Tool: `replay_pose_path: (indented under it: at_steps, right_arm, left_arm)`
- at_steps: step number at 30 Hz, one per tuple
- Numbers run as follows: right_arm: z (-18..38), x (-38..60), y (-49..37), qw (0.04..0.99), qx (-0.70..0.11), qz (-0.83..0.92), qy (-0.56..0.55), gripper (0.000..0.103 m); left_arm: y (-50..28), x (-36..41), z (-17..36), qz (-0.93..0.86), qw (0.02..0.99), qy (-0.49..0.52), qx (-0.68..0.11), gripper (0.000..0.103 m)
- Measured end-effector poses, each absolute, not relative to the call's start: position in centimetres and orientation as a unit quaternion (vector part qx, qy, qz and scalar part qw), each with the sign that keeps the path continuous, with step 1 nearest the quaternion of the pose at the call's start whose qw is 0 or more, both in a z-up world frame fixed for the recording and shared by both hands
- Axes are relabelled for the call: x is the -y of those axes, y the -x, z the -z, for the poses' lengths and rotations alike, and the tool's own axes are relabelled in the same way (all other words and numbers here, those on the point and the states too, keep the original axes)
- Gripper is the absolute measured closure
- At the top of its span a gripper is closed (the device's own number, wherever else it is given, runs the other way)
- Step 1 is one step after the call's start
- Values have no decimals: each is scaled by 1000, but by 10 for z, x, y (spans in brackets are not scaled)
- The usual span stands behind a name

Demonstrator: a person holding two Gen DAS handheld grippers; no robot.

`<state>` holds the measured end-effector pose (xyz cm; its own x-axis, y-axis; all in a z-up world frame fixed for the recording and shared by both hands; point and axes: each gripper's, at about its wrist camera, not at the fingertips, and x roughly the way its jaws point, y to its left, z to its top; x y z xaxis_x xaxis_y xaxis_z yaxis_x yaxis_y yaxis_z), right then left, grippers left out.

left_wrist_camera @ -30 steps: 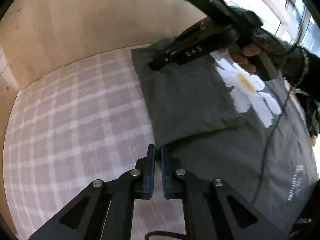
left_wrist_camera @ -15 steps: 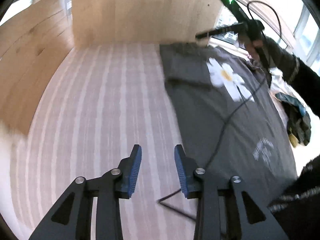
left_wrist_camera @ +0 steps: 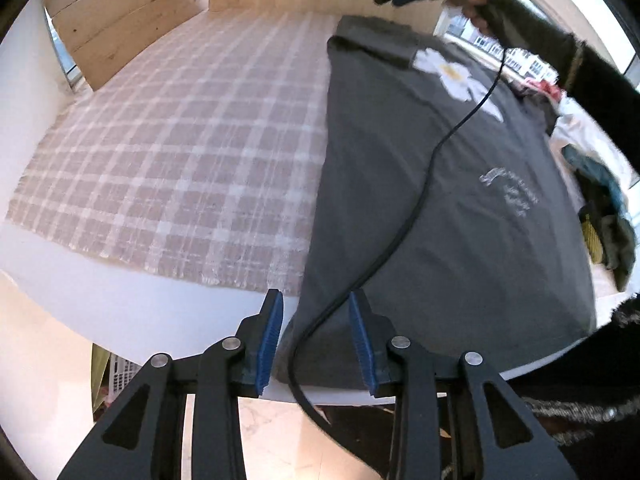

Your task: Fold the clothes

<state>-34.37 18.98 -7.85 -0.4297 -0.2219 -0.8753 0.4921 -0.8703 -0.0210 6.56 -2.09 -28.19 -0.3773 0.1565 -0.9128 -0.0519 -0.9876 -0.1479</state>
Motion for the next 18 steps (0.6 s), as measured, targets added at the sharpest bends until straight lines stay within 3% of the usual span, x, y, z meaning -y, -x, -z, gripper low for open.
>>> replay_pose_path:
  at_steps: [7, 11, 14, 18]
  right_arm:
    - [88, -183, 367, 169, -104, 837, -510, 57]
    - [95, -175, 378, 141, -96, 833, -527, 57]
    - [74, -186, 371, 146, -89, 839, -517, 57]
    - [58, -202, 363, 148, -76, 845, -509, 56]
  left_arm:
    - [-70, 24, 300, -816, 104, 566, 61, 66]
    - [-90, 41, 272, -816, 145, 548, 114, 69]
    - [-118, 65, 238, -830, 129, 531, 110, 67]
    - [-128, 78, 234, -830, 114, 539, 84, 64]
